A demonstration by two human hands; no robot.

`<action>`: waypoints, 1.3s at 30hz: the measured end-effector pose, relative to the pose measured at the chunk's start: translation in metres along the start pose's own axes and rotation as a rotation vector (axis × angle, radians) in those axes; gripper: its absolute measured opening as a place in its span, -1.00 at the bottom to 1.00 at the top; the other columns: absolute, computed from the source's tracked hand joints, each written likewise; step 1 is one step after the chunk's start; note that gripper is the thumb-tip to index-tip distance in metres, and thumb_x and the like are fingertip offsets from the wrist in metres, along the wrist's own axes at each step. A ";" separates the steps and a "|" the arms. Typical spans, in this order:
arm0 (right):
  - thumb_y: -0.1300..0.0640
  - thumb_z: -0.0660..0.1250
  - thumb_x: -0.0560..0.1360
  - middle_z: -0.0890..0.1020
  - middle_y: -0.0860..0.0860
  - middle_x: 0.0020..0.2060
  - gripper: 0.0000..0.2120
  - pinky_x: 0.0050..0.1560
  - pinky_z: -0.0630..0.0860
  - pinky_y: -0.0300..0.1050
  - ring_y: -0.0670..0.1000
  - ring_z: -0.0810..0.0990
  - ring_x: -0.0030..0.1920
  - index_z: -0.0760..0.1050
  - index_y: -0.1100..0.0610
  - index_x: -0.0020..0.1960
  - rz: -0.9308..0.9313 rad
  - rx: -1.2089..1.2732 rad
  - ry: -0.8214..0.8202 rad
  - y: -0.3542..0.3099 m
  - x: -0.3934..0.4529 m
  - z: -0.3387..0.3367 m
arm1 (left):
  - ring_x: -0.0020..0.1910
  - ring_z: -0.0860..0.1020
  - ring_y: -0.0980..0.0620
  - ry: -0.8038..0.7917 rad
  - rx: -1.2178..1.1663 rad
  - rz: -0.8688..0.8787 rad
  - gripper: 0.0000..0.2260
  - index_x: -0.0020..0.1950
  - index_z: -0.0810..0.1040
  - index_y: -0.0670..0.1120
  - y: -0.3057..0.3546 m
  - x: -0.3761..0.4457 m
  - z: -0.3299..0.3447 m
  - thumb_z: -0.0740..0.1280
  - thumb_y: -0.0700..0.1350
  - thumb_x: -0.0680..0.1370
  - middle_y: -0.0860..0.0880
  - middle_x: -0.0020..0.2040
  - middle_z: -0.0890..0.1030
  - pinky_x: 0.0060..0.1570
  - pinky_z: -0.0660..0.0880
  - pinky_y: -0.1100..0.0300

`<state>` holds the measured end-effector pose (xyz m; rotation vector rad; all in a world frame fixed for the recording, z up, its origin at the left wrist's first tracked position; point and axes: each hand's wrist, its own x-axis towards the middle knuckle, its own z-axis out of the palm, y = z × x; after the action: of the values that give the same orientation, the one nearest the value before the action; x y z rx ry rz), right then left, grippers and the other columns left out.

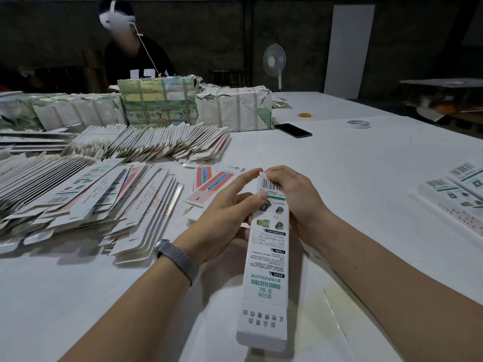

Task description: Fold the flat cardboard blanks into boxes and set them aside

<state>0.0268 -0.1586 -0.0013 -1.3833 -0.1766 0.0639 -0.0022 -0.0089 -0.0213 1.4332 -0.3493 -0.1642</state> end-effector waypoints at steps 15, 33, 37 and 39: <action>0.22 0.25 0.57 0.57 0.05 -0.37 -0.76 -0.35 0.52 -0.14 0.07 0.58 -0.38 0.51 0.09 -0.26 -0.007 0.007 -0.032 0.000 0.002 -0.005 | -0.20 0.67 -0.06 -0.021 -0.002 0.028 -0.63 0.35 0.44 0.14 0.000 -0.002 0.000 0.35 -0.02 0.54 -0.23 0.02 0.71 -0.33 0.60 0.13; 0.24 0.41 0.53 0.66 0.10 -0.17 -0.84 -0.10 0.65 0.18 0.15 0.69 -0.25 0.47 0.08 0.03 -0.235 0.057 -0.003 0.014 0.003 0.000 | -0.29 0.63 -0.01 0.116 -0.024 0.126 -0.77 0.28 0.42 0.07 0.003 -0.001 -0.002 0.26 -0.19 0.68 -0.21 -0.04 0.62 -0.45 0.55 0.15; 0.28 0.41 0.53 0.68 0.05 -0.26 -0.86 -0.22 0.65 0.05 0.13 0.69 -0.29 0.47 0.12 -0.01 -0.210 0.082 0.001 0.012 0.003 -0.002 | -0.26 0.65 -0.01 0.113 -0.022 0.125 -0.77 0.29 0.42 0.07 0.002 0.000 -0.002 0.26 -0.17 0.68 -0.19 -0.04 0.65 -0.43 0.56 0.14; 0.28 0.41 0.53 0.68 0.01 -0.29 -0.87 -0.19 0.64 0.09 0.12 0.69 -0.30 0.47 0.13 -0.02 -0.195 0.088 0.003 0.012 0.004 -0.003 | -0.25 0.66 -0.02 0.113 -0.034 0.120 -0.76 0.31 0.41 0.07 0.002 0.000 -0.002 0.27 -0.16 0.68 -0.18 -0.04 0.66 -0.43 0.57 0.13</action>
<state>0.0318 -0.1582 -0.0130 -1.2723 -0.3023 -0.0919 -0.0020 -0.0070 -0.0196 1.3776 -0.3367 0.0082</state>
